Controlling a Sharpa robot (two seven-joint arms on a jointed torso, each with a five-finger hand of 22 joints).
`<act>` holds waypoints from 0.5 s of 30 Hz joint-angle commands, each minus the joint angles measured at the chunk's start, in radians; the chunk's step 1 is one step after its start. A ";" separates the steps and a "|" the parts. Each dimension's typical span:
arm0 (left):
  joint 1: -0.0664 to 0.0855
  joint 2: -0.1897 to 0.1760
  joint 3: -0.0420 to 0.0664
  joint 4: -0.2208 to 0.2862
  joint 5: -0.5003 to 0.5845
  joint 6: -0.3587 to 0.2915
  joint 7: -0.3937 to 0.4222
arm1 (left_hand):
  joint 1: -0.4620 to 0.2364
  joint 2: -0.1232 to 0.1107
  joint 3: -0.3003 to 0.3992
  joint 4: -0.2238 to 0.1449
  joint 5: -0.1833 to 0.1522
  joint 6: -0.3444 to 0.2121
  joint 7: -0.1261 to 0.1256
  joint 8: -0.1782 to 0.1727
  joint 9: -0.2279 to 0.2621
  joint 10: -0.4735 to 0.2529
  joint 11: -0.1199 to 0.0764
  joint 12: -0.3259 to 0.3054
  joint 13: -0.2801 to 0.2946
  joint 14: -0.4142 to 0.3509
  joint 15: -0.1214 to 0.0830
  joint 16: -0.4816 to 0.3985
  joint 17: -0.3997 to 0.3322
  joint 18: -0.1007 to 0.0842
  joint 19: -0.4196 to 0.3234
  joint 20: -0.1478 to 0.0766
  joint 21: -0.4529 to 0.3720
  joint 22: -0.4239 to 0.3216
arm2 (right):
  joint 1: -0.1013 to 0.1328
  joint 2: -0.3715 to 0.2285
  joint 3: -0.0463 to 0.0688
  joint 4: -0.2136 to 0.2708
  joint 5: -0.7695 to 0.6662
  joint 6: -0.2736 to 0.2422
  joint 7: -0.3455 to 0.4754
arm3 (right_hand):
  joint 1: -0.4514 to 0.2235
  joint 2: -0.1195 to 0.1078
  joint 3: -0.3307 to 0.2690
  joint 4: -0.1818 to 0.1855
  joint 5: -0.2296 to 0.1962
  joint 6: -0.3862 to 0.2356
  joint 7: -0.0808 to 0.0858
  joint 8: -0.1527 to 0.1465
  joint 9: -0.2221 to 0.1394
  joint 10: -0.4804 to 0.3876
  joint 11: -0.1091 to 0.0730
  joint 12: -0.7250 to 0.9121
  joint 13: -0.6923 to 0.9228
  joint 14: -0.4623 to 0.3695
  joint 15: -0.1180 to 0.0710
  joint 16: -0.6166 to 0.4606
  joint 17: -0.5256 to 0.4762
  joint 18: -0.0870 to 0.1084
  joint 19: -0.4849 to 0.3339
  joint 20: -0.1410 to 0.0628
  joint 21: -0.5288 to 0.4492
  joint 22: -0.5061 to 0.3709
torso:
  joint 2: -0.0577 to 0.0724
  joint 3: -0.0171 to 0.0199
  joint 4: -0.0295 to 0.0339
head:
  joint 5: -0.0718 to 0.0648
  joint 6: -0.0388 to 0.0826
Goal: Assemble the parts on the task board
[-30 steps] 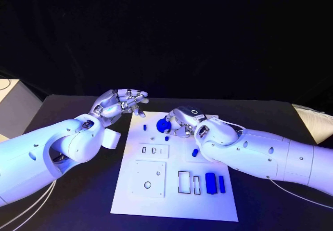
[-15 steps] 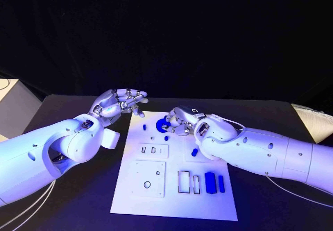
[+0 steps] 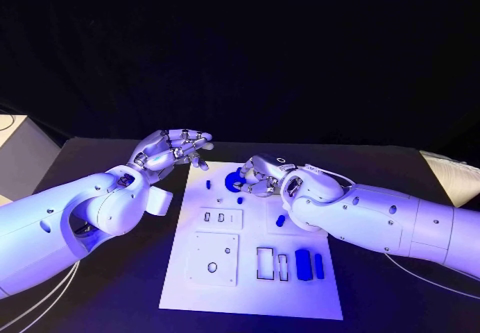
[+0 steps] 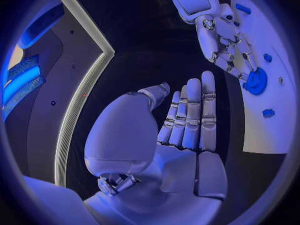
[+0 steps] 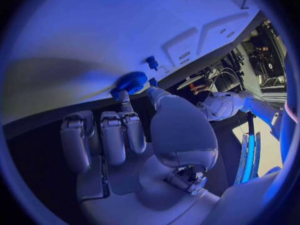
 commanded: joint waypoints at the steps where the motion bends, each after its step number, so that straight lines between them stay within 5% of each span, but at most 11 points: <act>1: 0.000 0.000 0.001 0.002 -0.003 0.012 0.005 | -0.013 0.000 0.002 0.004 0.002 -0.006 0.014 0.005 0.001 -0.009 -0.001 0.006 0.001 -0.005 0.006 -0.002 -0.001 0.011 -0.006 -0.001 0.006 0.001 | -0.009 -0.008 -0.005 0.007 0.009 0.074 -0.013 | -0.007 -0.002 0.007 0.002 -0.005 -0.001 -0.008 -0.006 -0.003 0.072 -0.009 0.006 0.232 0.108 -0.007 0.004 0.263 -0.007 0.106 -0.006 0.004 0.263 | 0.001 0.0006 0.0002 | 0.002 0.000; 15: 0.000 -0.001 0.001 0.001 -0.003 0.012 0.005 | -0.013 0.000 0.002 0.004 0.002 -0.006 0.014 0.005 0.001 -0.009 -0.001 0.006 0.001 -0.005 0.006 -0.002 -0.001 0.011 -0.006 -0.001 0.006 0.001 | -0.009 -0.045 -0.005 0.042 -0.020 -0.010 -0.018 | -0.002 -0.009 0.012 -0.002 -0.006 -0.001 -0.008 -0.005 -0.004 0.070 -0.009 0.004 0.230 0.108 -0.007 0.004 0.263 -0.007 0.106 -0.006 0.004 0.263 | 0.001 0.0006 0.0009 | 0.001 0.000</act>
